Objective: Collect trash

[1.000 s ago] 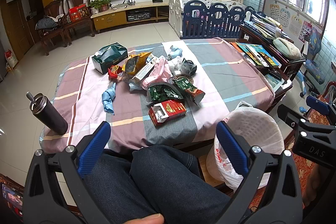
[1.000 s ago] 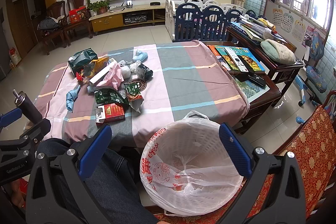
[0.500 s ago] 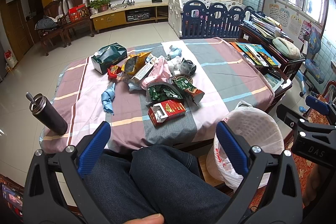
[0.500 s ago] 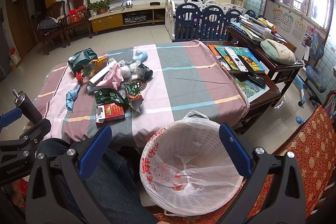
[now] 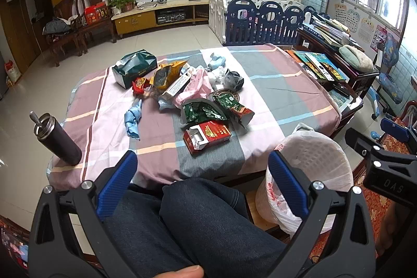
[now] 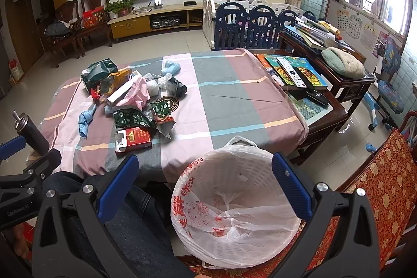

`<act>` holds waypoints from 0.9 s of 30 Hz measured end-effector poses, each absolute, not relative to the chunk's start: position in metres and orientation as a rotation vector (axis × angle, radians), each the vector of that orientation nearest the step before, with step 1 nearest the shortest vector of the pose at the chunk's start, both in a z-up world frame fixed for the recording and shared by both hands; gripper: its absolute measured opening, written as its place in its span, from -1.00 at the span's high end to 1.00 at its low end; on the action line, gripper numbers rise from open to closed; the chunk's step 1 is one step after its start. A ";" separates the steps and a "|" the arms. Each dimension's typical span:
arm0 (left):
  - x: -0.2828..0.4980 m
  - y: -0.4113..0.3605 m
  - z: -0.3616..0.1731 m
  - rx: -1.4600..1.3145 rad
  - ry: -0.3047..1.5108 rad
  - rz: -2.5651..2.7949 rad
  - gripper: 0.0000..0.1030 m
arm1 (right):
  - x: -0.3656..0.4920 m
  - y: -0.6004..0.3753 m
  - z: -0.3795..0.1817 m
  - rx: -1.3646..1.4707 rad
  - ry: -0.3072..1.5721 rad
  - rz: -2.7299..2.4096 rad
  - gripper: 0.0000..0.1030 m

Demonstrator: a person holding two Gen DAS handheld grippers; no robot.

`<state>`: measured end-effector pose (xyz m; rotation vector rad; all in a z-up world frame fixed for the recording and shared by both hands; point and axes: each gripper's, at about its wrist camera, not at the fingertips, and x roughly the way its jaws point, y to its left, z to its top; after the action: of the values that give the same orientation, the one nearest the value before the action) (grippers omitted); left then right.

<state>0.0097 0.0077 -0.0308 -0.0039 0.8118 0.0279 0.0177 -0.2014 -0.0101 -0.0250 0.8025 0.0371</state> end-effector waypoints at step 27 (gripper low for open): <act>0.038 0.144 -0.116 -0.440 0.874 0.320 -0.27 | 0.141 -0.089 -0.139 0.022 0.984 0.286 -0.26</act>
<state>0.0375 0.1439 -0.1158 -0.4399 0.8744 0.3203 0.1412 -0.0885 -0.1395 0.0223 0.9842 0.2857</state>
